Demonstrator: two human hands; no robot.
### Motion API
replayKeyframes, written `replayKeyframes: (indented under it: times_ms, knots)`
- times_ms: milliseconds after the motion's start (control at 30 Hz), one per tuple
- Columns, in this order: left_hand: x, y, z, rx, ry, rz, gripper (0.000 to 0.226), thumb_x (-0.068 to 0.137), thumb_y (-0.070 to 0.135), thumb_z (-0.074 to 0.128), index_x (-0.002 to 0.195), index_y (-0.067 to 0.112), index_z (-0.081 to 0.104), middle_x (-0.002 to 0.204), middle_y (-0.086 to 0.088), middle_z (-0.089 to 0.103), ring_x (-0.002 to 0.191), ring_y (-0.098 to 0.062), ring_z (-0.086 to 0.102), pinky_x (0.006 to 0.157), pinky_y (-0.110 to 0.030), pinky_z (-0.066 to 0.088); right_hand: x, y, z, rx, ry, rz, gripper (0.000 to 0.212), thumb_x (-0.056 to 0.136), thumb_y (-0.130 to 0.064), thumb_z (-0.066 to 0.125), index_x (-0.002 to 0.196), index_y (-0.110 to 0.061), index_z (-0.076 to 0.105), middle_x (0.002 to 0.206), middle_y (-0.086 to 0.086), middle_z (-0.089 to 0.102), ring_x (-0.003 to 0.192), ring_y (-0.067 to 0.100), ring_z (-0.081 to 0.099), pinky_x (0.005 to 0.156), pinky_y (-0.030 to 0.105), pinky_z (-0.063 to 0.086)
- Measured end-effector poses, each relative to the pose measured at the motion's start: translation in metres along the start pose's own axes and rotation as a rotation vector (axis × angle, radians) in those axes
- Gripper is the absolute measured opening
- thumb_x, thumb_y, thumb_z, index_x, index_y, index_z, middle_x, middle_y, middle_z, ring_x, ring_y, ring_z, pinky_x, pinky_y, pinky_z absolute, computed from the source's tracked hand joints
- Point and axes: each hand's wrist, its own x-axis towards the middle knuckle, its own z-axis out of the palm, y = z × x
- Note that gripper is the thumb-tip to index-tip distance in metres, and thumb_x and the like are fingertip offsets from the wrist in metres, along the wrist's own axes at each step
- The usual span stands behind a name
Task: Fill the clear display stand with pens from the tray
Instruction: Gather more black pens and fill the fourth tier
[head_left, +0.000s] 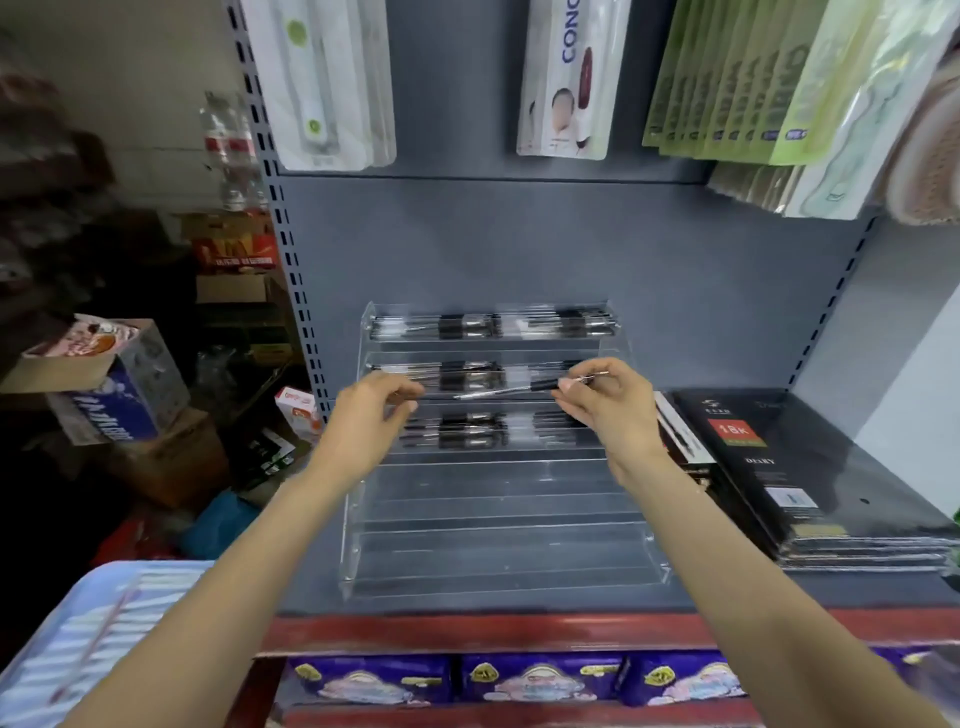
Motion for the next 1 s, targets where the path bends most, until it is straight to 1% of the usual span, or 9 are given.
replayKeyframes:
  times_ms: [67,167,233,400,500,600,833,933,1000]
  knots:
    - [-0.003,-0.013,-0.009,0.094,-0.046,0.044,0.023,0.090,0.011,0.058,0.111,0.016,0.066,0.114,-0.003,0.063,0.108,-0.018,0.055,0.094,-0.021,0.036,0.002,0.006,0.014,-0.094,-0.016,-0.023,0.015,0.083,0.004,0.065,0.081,-0.010,0.060,0.082,0.009,0.063,0.085,0.024,0.066,0.077,0.028,0.059]
    - [-0.008,-0.023,-0.017,0.180,0.011,0.050,0.032,0.089,0.012,0.059,0.121,0.016,0.060,0.124,-0.003,0.055,0.118,-0.021,0.047,0.101,-0.029,0.034,0.003,0.016,0.030,-0.271,-0.017,-0.061,0.014,0.080,0.001,0.068,0.078,-0.012,0.063,0.080,0.006,0.065,0.085,0.027,0.067,0.080,0.037,0.058]
    - [-0.012,-0.025,-0.018,0.154,0.016,0.044,0.044,0.088,0.012,0.061,0.130,0.014,0.050,0.135,-0.004,0.044,0.124,-0.020,0.043,0.106,-0.027,0.031,0.004,0.021,0.040,-0.384,-0.024,-0.095,0.018,0.078,-0.002,0.071,0.072,-0.018,0.065,0.082,0.005,0.067,0.087,0.027,0.068,0.084,0.041,0.055]
    - [-0.012,-0.031,-0.020,0.124,0.017,0.002,0.058,0.087,0.010,0.062,0.141,0.015,0.038,0.147,0.000,0.030,0.137,-0.018,0.027,0.113,-0.027,0.022,0.002,0.020,0.056,-0.782,-0.186,-0.238,0.004,0.081,-0.009,0.070,0.084,-0.010,0.072,0.090,0.002,0.072,0.082,0.010,0.062,0.080,0.017,0.044]
    - [-0.012,-0.035,-0.023,0.046,-0.037,-0.057,0.058,0.089,0.006,0.058,0.142,0.016,0.036,0.145,0.000,0.035,0.132,-0.017,0.037,0.110,-0.024,0.026,0.005,0.019,0.062,-0.964,-0.258,-0.279,0.011,0.084,-0.011,0.068,0.093,-0.011,0.074,0.096,0.002,0.071,0.085,0.011,0.063,0.081,0.019,0.047]
    - [-0.012,-0.037,-0.025,0.022,-0.062,-0.066,0.056,0.089,0.006,0.058,0.141,0.015,0.038,0.146,-0.002,0.036,0.131,-0.018,0.040,0.113,-0.029,0.028,0.008,0.020,0.071,-1.091,-0.303,-0.303,0.016,0.087,-0.012,0.064,0.100,-0.014,0.073,0.104,0.005,0.069,0.094,0.019,0.064,0.086,0.030,0.051]
    - [-0.014,-0.037,-0.025,-0.037,-0.047,-0.074,0.050,0.088,0.004,0.059,0.136,0.015,0.046,0.143,-0.003,0.041,0.129,-0.019,0.043,0.109,-0.038,0.037,0.010,0.021,0.085,-1.251,-0.390,-0.310,0.025,0.092,-0.008,0.053,0.111,-0.016,0.069,0.118,0.010,0.061,0.103,0.026,0.061,0.090,0.038,0.051]
    - [-0.021,-0.036,-0.026,-0.058,-0.002,-0.078,0.045,0.088,0.006,0.059,0.131,0.016,0.050,0.134,-0.002,0.049,0.113,-0.012,0.053,0.101,-0.025,0.041,0.001,0.022,0.087,-1.180,-0.355,-0.395,0.025,0.092,-0.009,0.053,0.111,-0.015,0.068,0.111,0.006,0.062,0.103,0.022,0.058,0.086,0.031,0.049]
    - [-0.028,-0.034,-0.027,-0.075,0.039,-0.089,0.040,0.089,0.010,0.060,0.127,0.020,0.053,0.125,0.001,0.053,0.096,-0.005,0.056,0.089,-0.017,0.042,-0.011,0.021,0.093,-1.058,-0.320,-0.406,0.022,0.091,-0.009,0.054,0.107,-0.015,0.069,0.100,0.001,0.061,0.091,0.015,0.057,0.077,0.014,0.044]
